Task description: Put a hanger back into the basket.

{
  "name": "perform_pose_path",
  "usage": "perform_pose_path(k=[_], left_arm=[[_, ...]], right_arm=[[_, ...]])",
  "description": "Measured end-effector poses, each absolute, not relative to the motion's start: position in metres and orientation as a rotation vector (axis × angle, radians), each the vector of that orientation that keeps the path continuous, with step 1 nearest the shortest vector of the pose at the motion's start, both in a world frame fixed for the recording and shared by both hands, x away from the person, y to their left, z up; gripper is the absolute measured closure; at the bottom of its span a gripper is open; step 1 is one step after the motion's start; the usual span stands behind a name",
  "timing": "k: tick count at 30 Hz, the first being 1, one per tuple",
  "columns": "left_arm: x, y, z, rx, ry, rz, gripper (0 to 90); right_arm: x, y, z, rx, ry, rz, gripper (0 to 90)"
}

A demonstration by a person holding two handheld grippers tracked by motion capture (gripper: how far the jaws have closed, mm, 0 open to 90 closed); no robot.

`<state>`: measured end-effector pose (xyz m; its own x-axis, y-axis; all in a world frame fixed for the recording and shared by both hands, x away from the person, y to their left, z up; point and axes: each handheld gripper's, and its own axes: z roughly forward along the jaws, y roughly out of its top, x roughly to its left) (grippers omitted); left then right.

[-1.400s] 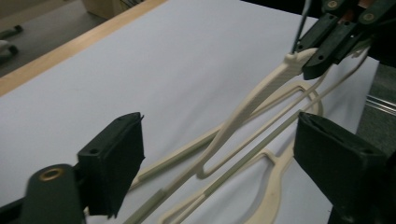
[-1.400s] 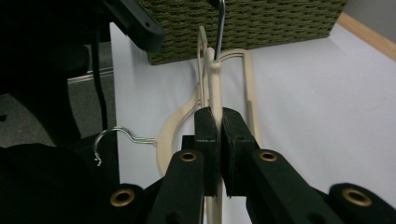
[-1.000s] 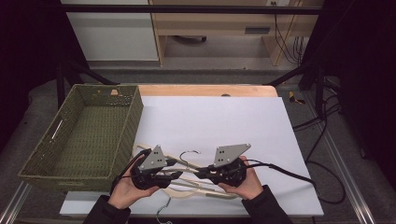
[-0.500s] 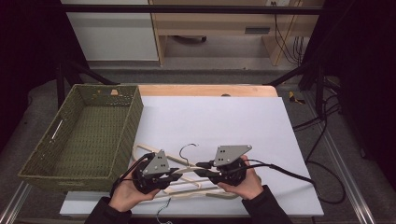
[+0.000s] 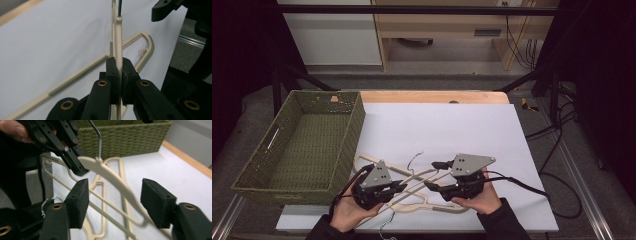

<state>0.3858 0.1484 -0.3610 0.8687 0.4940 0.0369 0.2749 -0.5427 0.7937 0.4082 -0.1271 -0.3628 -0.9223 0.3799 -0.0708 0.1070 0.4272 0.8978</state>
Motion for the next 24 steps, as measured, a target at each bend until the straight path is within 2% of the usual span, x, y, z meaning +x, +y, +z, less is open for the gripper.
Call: perform_pose_path(k=[4,10,12,24], left_arm=[[0.382,0.158,-0.349,2.119,0.586,0.377,86.1],[0.376,0.171,-0.333,2.068,0.614,0.427,86.1],[0.375,0.176,-0.328,2.049,0.629,0.448,86.1],[0.375,0.226,-0.282,1.944,0.668,0.526,86.1]], right_arm=[[0.411,-0.148,-0.359,0.521,2.331,1.538,26.0],[0.414,-0.168,-0.357,0.634,2.229,1.569,18.6],[0.415,-0.174,-0.357,0.678,2.2,1.567,13.5],[0.411,-0.2,-0.354,0.81,2.065,1.562,9.7]])
